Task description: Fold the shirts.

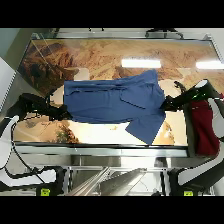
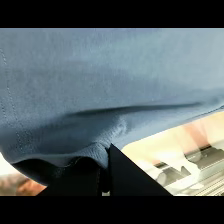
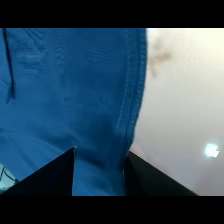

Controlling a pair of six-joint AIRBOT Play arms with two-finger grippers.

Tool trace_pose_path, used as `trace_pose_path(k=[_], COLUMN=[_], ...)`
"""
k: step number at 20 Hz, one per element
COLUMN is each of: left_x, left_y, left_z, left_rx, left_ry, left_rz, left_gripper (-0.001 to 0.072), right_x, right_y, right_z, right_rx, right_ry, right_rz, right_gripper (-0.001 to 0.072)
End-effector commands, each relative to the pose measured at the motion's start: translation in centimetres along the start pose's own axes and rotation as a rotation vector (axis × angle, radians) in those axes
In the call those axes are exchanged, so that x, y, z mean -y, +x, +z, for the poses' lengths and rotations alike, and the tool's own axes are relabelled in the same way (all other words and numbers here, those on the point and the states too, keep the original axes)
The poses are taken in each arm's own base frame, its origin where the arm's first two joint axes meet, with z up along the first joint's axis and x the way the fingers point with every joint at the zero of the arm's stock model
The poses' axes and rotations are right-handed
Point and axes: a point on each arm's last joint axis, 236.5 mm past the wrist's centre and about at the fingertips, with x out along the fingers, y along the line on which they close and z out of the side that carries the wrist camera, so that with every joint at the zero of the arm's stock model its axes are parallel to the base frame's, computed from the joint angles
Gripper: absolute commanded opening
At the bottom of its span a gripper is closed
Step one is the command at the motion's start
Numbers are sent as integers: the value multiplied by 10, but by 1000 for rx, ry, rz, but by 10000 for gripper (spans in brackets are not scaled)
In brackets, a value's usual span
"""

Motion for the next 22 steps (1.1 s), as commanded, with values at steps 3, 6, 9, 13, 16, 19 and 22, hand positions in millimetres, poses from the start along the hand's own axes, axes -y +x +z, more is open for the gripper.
trace_pose_path(k=[3, 6, 9, 13, 16, 19, 22], left_x=[3, 23, 101, 245, 303, 326, 330], left_y=[-3, -29, -115, -306, -422, -472, -486], left_z=[2, 7, 23, -12, -89, -143, -160], left_rx=[2, 40, 226, 745, 1124, 1355, 1439], left_ry=[8, 86, 277, 672, 877, 923, 926], left_rz=[-6, -16, -101, -161, 44, 252, 326], left_gripper=[17, 16, 16, 16, 16, 16, 16], right_x=[-41, -92, -165, -291, -364, -406, -414], right_y=[18, -24, -127, -314, -424, -472, -480], right_z=[-2, 0, -8, -85, -192, -276, -295], right_rx=[-26, 80, 338, 906, 1348, 1645, 1707], right_ry=[-87, -212, -434, -787, -955, -1052, -1082], right_rz=[71, 155, 117, -57, -210, -320, -357], right_gripper=[80, 20, 19, 19, 19, 20, 19])
